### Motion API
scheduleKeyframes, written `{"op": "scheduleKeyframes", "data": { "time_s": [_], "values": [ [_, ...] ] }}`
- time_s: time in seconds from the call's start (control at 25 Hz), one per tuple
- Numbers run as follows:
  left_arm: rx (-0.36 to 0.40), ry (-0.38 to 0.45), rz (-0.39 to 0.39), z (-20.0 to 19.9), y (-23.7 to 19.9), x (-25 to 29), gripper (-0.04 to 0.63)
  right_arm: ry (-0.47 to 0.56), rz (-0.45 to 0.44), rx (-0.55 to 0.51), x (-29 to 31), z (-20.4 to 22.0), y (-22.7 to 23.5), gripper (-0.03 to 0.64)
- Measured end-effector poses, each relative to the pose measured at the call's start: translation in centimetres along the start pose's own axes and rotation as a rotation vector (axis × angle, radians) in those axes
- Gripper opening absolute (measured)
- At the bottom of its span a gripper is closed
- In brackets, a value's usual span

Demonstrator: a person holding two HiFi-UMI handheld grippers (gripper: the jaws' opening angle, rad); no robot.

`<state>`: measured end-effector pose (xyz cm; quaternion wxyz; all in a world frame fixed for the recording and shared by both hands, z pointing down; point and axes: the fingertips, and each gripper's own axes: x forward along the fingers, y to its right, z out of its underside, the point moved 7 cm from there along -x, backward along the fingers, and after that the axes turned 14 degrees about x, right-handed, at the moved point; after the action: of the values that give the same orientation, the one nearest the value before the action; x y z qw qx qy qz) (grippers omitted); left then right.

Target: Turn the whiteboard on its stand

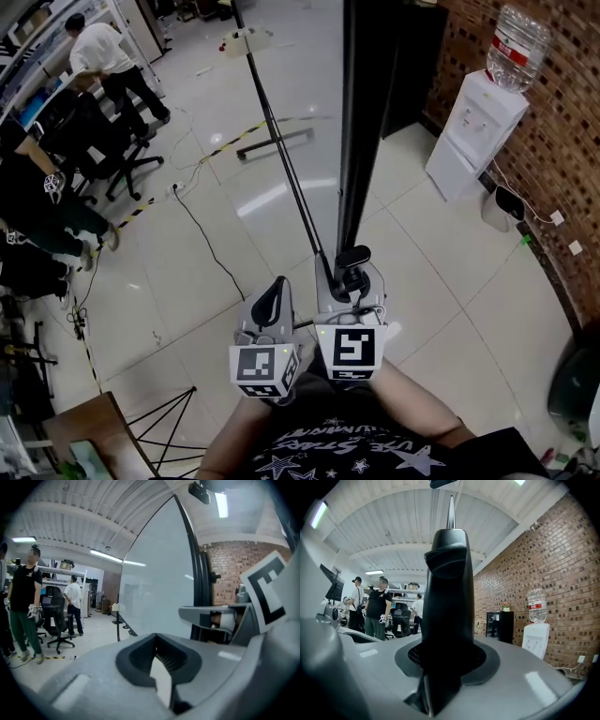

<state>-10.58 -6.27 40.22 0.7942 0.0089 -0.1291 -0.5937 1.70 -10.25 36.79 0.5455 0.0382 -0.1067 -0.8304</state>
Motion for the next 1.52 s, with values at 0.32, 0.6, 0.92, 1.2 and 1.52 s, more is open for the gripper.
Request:
{"op": "scheduleKeyframes", "data": {
  "time_s": [0.32,0.6,0.92,1.2,1.52],
  "values": [
    [0.006,-0.004,0.018,0.5,1.6,-4.9,0.006,-0.001,0.006,-0.004,-4.4,1.2,-1.9,0.144],
    [0.016,0.03,0.109,0.7,2.1,-7.4,0.006,-0.009,0.048,-0.012,-8.7,1.7,-4.0,0.143],
    [0.013,0.036,0.158,1.6,3.3,-11.3,0.006,-0.018,0.076,-0.011,-14.2,2.3,-6.1,0.143],
    [0.019,0.044,0.194,2.3,3.8,-13.7,0.006,-0.014,0.065,0.02,-17.9,3.2,-8.1,0.143],
    [0.013,0.051,0.229,2.7,4.3,-13.8,0.006,-0.004,0.075,0.021,-18.6,3.4,-8.8,0.141]
  ]
}}
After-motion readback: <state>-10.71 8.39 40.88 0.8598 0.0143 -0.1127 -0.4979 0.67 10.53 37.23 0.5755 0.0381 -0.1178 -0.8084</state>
